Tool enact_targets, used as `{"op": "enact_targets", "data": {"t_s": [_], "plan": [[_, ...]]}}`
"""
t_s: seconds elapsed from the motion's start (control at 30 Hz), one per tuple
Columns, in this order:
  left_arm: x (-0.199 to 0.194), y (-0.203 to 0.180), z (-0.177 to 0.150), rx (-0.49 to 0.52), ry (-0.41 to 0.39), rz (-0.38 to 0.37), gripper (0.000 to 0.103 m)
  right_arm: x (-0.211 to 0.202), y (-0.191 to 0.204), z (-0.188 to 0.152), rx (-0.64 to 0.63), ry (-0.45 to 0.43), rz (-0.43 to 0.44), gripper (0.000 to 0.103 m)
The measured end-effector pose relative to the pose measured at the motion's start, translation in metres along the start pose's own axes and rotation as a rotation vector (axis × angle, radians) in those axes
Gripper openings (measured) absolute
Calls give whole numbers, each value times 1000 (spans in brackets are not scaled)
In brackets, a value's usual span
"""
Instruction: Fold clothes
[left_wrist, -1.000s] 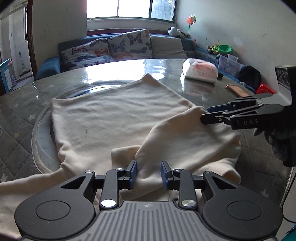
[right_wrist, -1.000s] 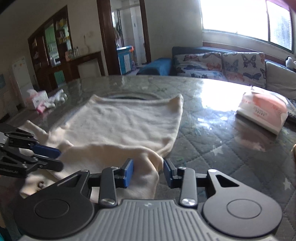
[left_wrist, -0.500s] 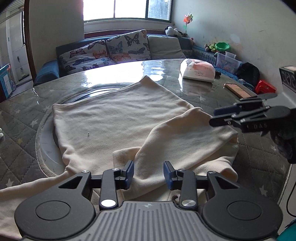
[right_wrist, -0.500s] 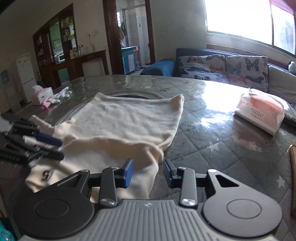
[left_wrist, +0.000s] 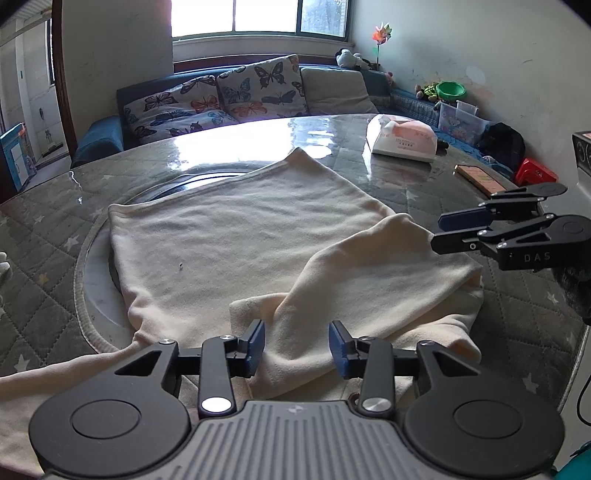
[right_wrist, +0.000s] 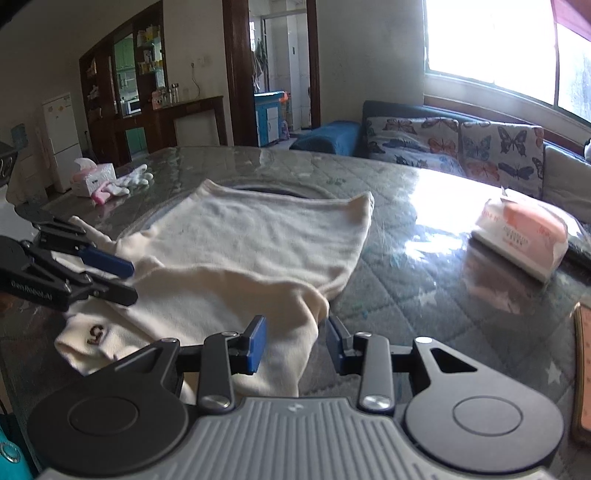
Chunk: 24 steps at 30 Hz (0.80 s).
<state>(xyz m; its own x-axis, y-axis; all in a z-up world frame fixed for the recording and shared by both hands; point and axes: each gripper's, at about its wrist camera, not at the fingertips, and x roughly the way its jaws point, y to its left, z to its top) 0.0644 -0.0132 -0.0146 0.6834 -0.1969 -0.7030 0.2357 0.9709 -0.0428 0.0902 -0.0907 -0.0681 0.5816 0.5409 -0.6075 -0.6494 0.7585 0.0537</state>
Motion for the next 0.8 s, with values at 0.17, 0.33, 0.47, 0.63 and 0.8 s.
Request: {"op": "enact_targets", "data": {"t_s": [0.17, 0.33, 0.47, 0.63, 0.8], "plan": [[0, 3, 4, -15, -9, 12, 46, 5, 4, 10, -8, -21, 20, 35], [2, 11, 8, -45, -12, 33, 46, 14, 8, 17, -6, -34, 40, 35], [4, 22, 9, -87, -14, 62, 46, 25, 8, 17, -5, -14, 46, 35], [9, 31, 8, -118, -5, 79, 46, 36, 8, 13, -5, 15, 38, 35], [13, 35, 3, -136, 14, 94, 44, 30, 8, 13, -2, 11, 29, 35]]}}
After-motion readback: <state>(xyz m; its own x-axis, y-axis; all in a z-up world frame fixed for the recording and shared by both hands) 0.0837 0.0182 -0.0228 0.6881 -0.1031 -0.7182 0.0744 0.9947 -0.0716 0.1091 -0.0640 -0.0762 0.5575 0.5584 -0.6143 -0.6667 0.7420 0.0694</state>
